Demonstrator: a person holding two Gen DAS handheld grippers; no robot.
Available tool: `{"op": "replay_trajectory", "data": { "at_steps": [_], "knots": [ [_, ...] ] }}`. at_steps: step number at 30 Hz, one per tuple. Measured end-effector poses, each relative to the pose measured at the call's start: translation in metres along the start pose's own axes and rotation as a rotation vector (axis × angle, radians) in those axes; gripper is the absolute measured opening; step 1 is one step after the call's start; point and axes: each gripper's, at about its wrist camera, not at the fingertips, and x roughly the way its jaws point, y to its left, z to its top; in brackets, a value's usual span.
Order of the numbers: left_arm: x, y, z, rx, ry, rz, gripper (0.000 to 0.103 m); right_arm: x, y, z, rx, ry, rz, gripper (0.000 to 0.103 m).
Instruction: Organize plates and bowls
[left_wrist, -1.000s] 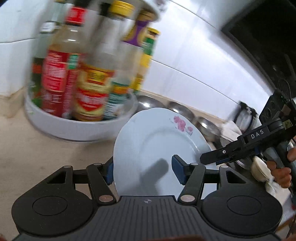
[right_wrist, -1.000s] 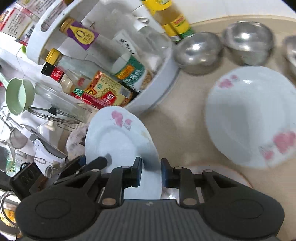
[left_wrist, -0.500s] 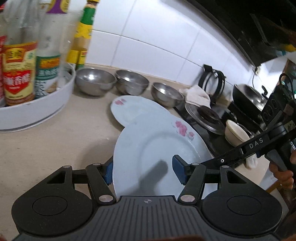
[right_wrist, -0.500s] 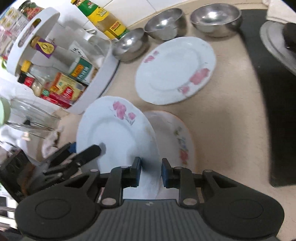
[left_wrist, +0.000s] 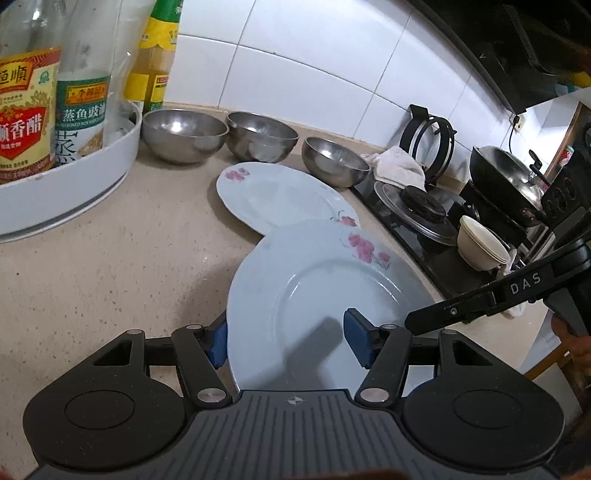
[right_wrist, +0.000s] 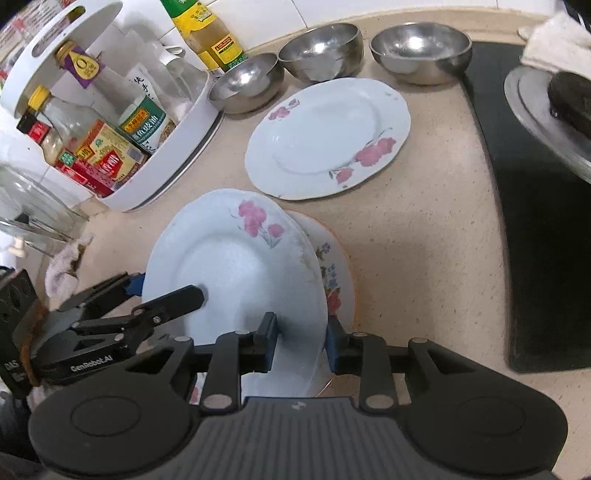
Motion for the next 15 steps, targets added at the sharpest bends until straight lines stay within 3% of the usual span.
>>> {"op": "replay_trajectory", "data": {
  "at_steps": [8,15],
  "knots": [
    [0.002,0.007,0.003,-0.016,-0.002,0.024,0.067,-0.001,0.006,0.006,-0.098,-0.039,-0.083,0.029],
    [-0.009,0.009,0.022,0.011,-0.079,0.041,0.070,-0.009,0.001,0.016,-0.126,-0.107,-0.110,0.029]
  ]
}}
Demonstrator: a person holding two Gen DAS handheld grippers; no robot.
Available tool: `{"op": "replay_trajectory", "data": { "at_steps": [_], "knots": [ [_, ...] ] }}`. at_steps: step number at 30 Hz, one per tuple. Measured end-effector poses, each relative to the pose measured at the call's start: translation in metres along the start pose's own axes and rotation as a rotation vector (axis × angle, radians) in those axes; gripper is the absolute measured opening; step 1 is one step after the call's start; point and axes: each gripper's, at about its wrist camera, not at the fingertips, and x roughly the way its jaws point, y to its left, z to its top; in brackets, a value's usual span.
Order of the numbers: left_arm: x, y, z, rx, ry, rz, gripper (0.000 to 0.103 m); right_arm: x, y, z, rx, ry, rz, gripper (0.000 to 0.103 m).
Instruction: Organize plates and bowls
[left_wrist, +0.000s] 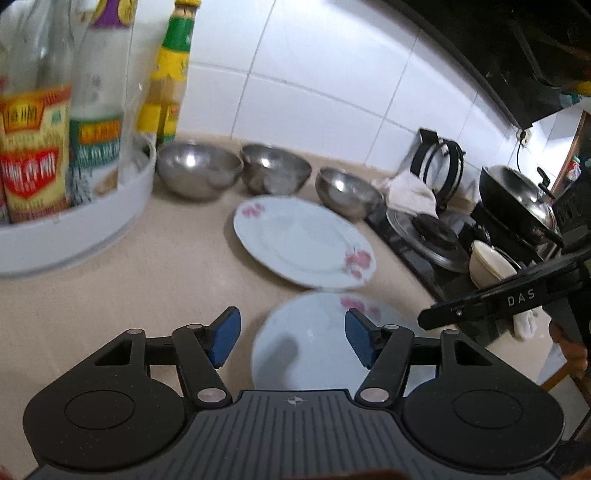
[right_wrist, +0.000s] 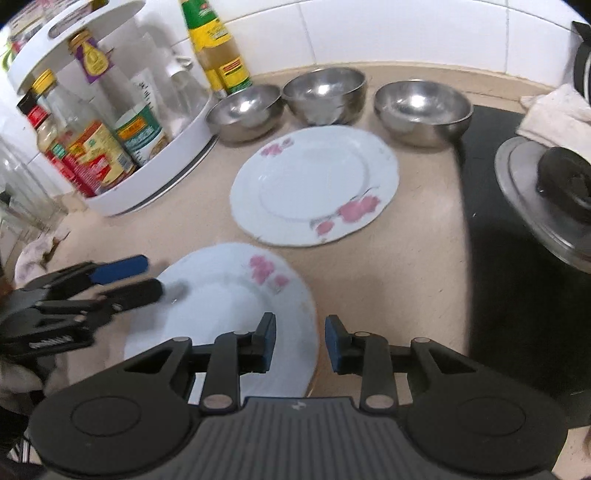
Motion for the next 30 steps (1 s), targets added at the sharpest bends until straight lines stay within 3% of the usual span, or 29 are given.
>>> {"op": "replay_trajectory", "data": {
  "at_steps": [6,13,16,23,30],
  "knots": [
    [0.011,0.011,0.019,0.018,-0.029,0.031,0.078,0.004,-0.022,0.011,0.057,-0.065,-0.026,0.029],
    [0.050,0.014,0.046,0.072,0.001,0.029,0.087,0.019,-0.042,0.030,0.120,-0.109,-0.041,0.034],
    [0.072,0.015,0.057,0.112,0.048,0.061,0.088,0.027,-0.047,0.041,0.121,-0.113,-0.068,0.038],
    [0.114,0.031,0.079,0.032,0.170,0.029,0.090,0.046,-0.059,0.066,0.174,-0.100,-0.091,0.042],
    [0.140,0.026,0.094,0.078,0.273,0.095,0.090,0.060,-0.067,0.083,0.181,-0.035,-0.113,0.043]
  ]
}}
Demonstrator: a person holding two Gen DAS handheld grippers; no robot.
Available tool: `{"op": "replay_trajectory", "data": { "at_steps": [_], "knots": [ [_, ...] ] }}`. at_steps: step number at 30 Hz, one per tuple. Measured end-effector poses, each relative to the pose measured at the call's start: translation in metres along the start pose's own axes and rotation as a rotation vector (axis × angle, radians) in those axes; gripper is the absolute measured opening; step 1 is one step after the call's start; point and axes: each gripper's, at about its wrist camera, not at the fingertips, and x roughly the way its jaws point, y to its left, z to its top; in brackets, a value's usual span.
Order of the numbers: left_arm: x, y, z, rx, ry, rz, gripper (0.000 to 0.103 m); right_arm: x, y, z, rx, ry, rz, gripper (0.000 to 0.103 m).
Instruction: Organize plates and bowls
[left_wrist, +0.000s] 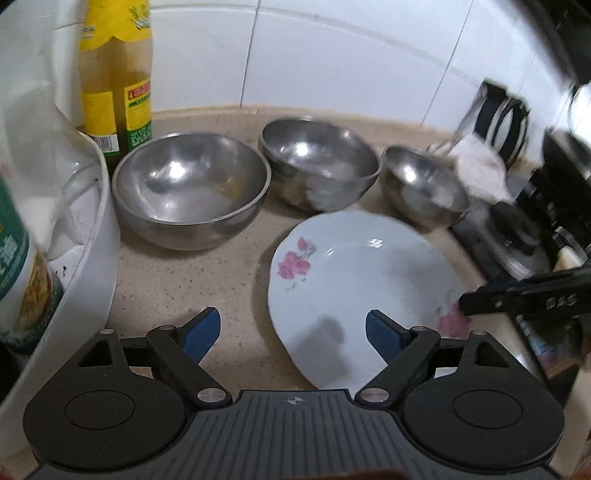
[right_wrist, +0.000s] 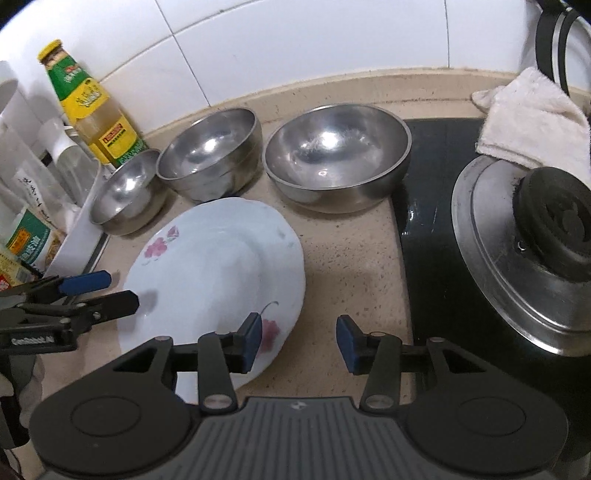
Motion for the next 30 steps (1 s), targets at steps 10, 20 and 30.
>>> {"op": "replay_trajectory", "data": {
  "at_steps": [10,20,30],
  "knots": [
    [0.021,-0.006,0.020,0.027,0.097,0.007,0.090,0.017,0.010,0.023,-0.045,0.095,-0.008,0.044],
    [0.038,-0.012,0.037,0.043,0.205,-0.028,0.101,0.034,0.017,0.052,-0.051,0.243,0.073,0.049],
    [0.052,-0.023,0.045,0.095,0.242,0.073,0.103,0.038,0.034,0.056,-0.157,0.299,0.030,0.049]
  ]
}}
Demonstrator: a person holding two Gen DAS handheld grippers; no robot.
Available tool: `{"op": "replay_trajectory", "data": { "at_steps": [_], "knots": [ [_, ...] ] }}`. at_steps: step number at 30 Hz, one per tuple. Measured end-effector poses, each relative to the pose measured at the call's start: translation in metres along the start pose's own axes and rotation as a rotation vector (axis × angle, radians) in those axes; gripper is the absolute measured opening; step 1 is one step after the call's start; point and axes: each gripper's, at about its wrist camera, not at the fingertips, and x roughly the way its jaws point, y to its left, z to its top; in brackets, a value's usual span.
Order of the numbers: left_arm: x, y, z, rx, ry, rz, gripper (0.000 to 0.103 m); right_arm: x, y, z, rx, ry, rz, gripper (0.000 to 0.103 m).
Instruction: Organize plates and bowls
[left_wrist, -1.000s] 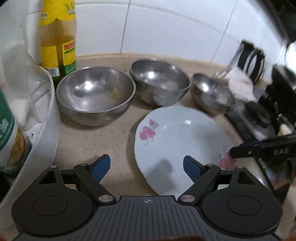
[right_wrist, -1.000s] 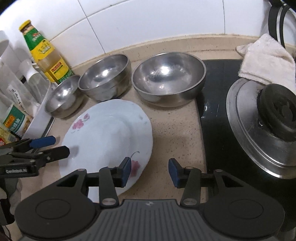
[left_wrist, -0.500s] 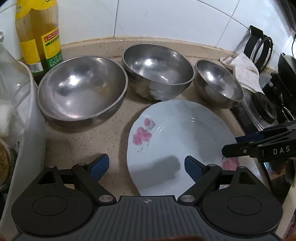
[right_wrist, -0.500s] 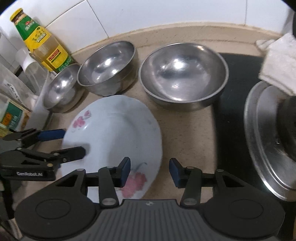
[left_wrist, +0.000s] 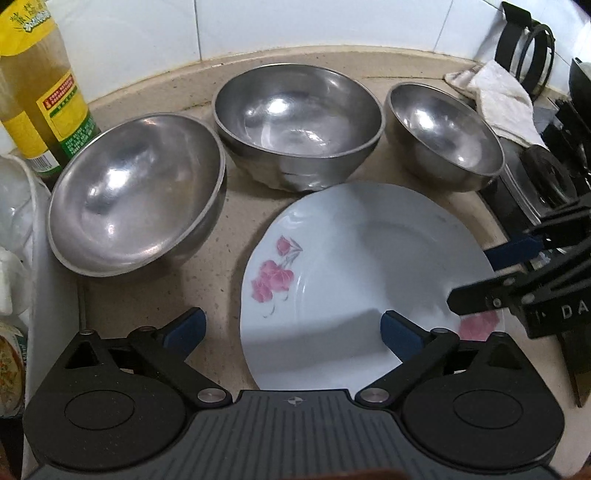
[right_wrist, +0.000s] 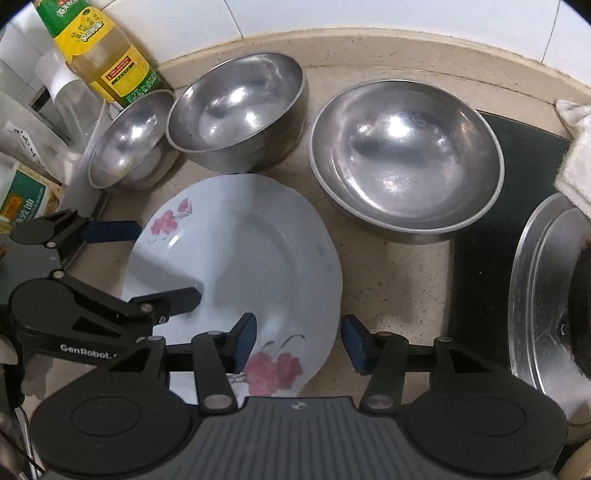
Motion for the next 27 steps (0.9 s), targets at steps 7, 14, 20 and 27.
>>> {"op": "replay_trajectory", "data": {
  "at_steps": [7,14,20,27],
  "knots": [
    [0.004,-0.002,0.008,-0.018,0.025,0.016,0.103,0.007,0.004,0.001,-0.038,0.045,-0.021,0.094],
    [0.006,-0.001,0.009,-0.050,0.013,0.027,0.103,0.004,0.000,0.003,-0.045,0.009,-0.075,0.060],
    [0.003,-0.005,0.007,-0.019,0.041,0.004,0.100,0.003,0.000,0.010,-0.012,0.013,-0.034,0.041],
    [-0.004,-0.006,0.006,-0.046,0.019,0.005,0.082,0.004,-0.002,0.007,0.023,0.002,0.020,0.035]
  ]
}}
